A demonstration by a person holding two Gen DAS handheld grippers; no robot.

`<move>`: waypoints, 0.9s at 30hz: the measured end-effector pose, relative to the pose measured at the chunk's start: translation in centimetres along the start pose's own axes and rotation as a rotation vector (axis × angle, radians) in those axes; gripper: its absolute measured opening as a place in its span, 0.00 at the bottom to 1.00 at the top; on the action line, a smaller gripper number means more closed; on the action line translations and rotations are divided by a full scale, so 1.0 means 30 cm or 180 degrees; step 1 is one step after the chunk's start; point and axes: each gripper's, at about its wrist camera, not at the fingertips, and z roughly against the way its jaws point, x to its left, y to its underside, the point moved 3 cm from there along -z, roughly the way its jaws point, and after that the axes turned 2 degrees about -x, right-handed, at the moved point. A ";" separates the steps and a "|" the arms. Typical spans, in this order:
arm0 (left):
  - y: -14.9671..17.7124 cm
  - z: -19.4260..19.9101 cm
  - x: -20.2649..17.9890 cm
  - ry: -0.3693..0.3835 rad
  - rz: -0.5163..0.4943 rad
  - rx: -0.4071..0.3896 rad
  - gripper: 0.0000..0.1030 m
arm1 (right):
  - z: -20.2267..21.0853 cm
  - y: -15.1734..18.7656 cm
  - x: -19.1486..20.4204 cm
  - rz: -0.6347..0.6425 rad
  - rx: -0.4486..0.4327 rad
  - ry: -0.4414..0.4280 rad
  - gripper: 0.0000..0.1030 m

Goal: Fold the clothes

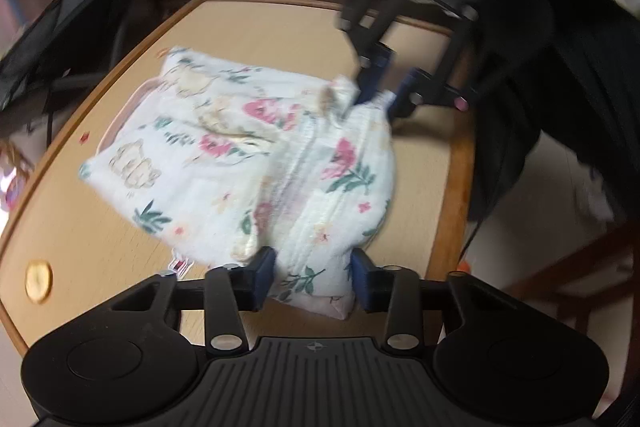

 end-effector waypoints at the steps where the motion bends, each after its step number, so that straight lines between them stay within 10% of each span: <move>1: -0.001 0.004 0.011 0.0046 0.0093 -0.0001 0.25 | 0.003 0.002 -0.005 -0.0065 -0.0010 -0.0041 0.12; 27: 0.005 0.056 -0.070 0.0965 0.0238 0.0370 0.17 | 0.133 0.011 0.049 -0.0276 -0.0001 -0.0942 0.10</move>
